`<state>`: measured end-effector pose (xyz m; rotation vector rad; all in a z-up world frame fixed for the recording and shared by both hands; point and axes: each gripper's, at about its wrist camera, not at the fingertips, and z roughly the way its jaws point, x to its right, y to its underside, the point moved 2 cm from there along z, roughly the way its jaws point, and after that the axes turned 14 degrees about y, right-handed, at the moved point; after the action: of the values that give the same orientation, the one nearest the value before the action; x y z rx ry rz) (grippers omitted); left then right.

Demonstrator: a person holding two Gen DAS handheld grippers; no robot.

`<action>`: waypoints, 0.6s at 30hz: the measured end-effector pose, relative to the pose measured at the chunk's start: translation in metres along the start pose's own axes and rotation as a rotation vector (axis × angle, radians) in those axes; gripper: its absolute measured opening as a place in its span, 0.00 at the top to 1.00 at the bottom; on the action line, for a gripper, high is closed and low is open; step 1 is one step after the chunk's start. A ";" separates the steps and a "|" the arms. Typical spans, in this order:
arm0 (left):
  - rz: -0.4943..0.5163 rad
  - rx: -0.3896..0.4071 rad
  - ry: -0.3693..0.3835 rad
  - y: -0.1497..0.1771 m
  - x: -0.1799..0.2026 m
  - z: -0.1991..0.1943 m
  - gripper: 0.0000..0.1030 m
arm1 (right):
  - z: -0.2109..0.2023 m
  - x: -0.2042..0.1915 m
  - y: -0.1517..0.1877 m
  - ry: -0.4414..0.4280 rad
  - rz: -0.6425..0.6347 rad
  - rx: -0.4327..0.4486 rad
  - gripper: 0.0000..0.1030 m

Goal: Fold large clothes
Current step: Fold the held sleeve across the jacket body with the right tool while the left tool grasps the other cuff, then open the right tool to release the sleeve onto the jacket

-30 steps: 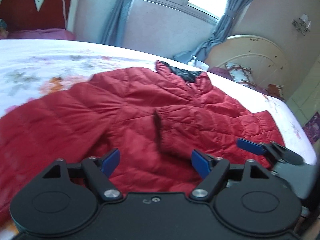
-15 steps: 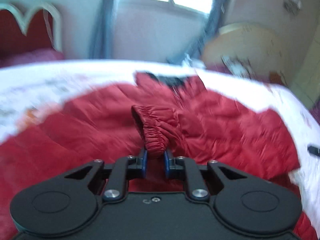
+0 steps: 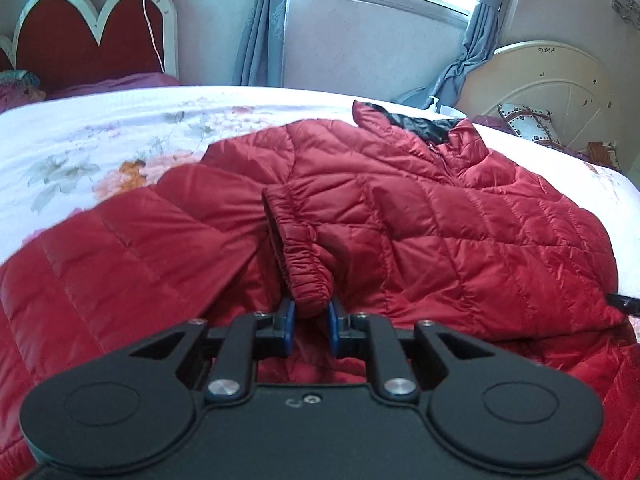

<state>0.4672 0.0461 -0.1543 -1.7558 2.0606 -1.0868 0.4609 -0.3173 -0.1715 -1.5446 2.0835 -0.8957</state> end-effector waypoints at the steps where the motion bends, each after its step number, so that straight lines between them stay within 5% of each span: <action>1: 0.014 -0.003 0.005 0.000 0.000 -0.002 0.83 | -0.001 0.000 0.001 0.003 -0.014 0.002 0.85; 5: 0.088 0.076 -0.015 -0.004 0.006 -0.036 0.61 | -0.029 0.013 -0.012 -0.033 0.039 0.082 0.84; 8: 0.141 0.146 -0.009 -0.019 0.022 -0.042 0.61 | -0.032 0.013 -0.036 -0.029 0.028 0.134 0.84; 12: 0.233 0.075 0.022 -0.038 0.048 0.011 0.60 | 0.005 -0.001 -0.068 -0.019 0.002 0.118 0.84; 15: 0.221 -0.055 0.002 -0.040 0.047 0.056 0.58 | 0.050 -0.008 -0.068 0.017 -0.040 0.000 0.85; 18: 0.204 -0.046 -0.002 -0.031 0.043 0.056 0.59 | 0.055 -0.005 -0.064 0.010 -0.049 -0.008 0.84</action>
<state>0.5135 -0.0153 -0.1609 -1.5232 2.2221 -0.9852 0.5426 -0.3383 -0.1670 -1.6042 2.0666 -0.9154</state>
